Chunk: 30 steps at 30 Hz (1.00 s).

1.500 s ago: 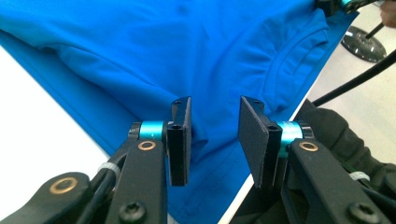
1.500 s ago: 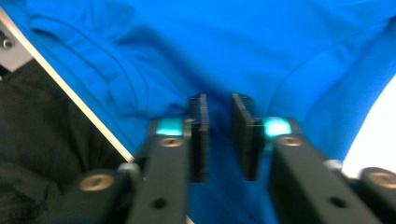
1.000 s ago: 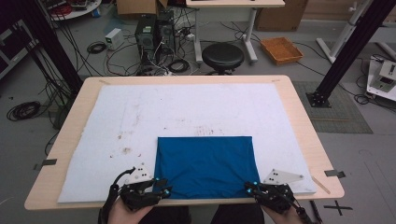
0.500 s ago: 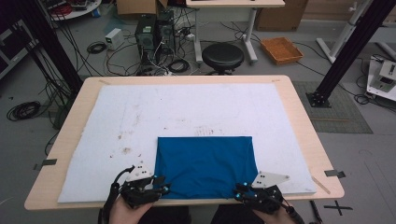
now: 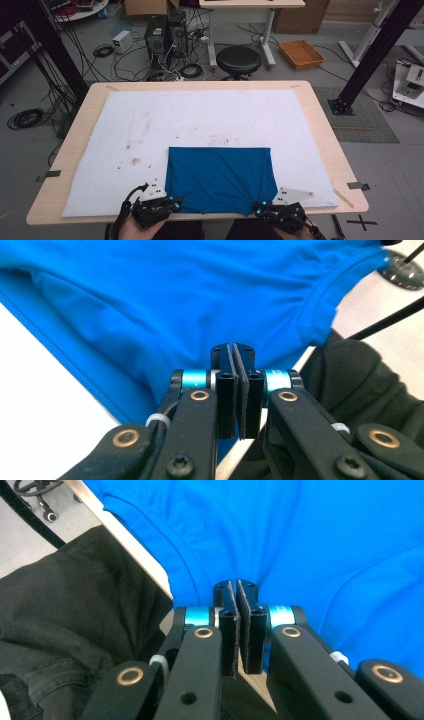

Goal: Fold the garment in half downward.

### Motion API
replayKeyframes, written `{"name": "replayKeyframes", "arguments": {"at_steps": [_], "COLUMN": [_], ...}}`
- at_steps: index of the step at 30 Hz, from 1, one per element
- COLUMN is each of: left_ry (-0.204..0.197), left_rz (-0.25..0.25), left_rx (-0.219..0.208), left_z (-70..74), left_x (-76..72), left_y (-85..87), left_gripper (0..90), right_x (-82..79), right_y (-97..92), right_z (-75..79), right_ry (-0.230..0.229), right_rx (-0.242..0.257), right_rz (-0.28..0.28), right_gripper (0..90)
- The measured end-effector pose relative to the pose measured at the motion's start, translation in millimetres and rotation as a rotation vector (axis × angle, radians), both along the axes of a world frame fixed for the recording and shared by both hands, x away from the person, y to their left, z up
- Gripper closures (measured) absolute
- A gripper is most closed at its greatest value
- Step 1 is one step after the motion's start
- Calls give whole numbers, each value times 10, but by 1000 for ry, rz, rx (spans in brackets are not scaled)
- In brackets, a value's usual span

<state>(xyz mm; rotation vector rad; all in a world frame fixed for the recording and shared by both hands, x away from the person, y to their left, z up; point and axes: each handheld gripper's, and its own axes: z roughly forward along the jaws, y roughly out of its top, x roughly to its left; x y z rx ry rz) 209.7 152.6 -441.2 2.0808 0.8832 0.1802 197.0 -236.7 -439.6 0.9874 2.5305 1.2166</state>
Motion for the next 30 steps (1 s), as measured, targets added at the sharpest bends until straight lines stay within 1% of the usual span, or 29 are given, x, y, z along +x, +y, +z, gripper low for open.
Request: {"name": "replayKeyframes", "arguments": {"at_steps": [1, 2, 3, 4, 5, 6, 7, 8, 10, 12, 13, 14, 15, 16, 17, 18, 19, 20, 21, 22, 25, 27, 28, 29, 30], "left_ry": [-6, -8, -8, -19, -28, -33, -45, -61, -80, -96, -89, -89, -88, -93, -92, -87, -89, -89, -86, -89, -87, -78, -66, -52, -37], "left_rz": [1, 28, 28, 33, 47, 60, 74, 91, 125, 158, 186, 186, 202, 216, 232, 249, 261, 283, 302, 311, 346, 363, 365, 366, 365], "left_rx": [-10, -29, -29, -31, -37, -46, -50, -54, -68, -82, -95, -95, -94, -84, -82, -81, -69, -67, -61, -56, -44, -19, -11, -5, 1], "left_z": [13, 57, 57, 87, 120, 153, 187, 218, 268, 297, 301, 301, 296, 286, 271, 252, 230, 201, 177, 156, 113, 90, 78, 63, 46], "left_x": [0, 15, 15, 30, 51, 84, 123, 171, 303, 454, 623, 623, 705, 786, 866, 943, 1019, 1091, 1155, 1215, 1365, 1451, 1490, 1529, 1556], "left_y": [10, 21, 21, 33, 48, 68, 91, 114, 160, 198, 237, 237, 245, 257, 269, 275, 281, 279, 277, 278, 263, 249, 242, 238, 228], "left_gripper": [794, 738, 720, 720, 682, 632, 607, 607, 560, 555, 539, 538, 536, 536, 534, 535, 535, 536, 536, 536, 537, 537, 536, 536, 536], "right_x": [10, 31, 31, 59, 91, 134, 255, 255, 423, 614, 812, 812, 1003, 1003, 1089, 1246, 1246, 1315, 1431, 1431, 1554, 1635, 1659, 1659, 1681], "right_y": [-10, -27, -27, -50, -79, -108, -193, -193, -284, -362, -414, -414, -433, -433, -433, -418, -418, -401, -369, -369, -321, -296, -292, -292, -293], "right_z": [12, 30, 30, 50, 74, 100, 162, 162, 217, 260, 288, 288, 299, 299, 296, 278, 278, 261, 216, 216, 142, 80, 60, 60, 42], "right_ry": [-9, -7, -7, -10, -19, -25, -37, -37, -35, -39, -42, -42, -48, -48, -39, -40, -40, -46, -30, -30, -17, 0, 10, 10, 20], "right_rx": [3, 10, 10, 21, 27, 35, 55, 55, 88, 113, 126, 126, 114, 114, 115, 101, 101, 87, 74, 74, 38, 13, 13, 13, 9], "right_rz": [-10, -24, -24, -33, -50, -78, -134, -134, -207, -266, -322, -322, -363, -363, -381, -412, -412, -421, -440, -440, -463, -475, -481, -481, -483], "right_gripper": [738, 721, 721, 703, 663, 628, 622, 622, 602, 602, 601, 601, 601, 601, 597, 575, 575, 575, 567, 567, 561, 562, 569, 569, 592]}}
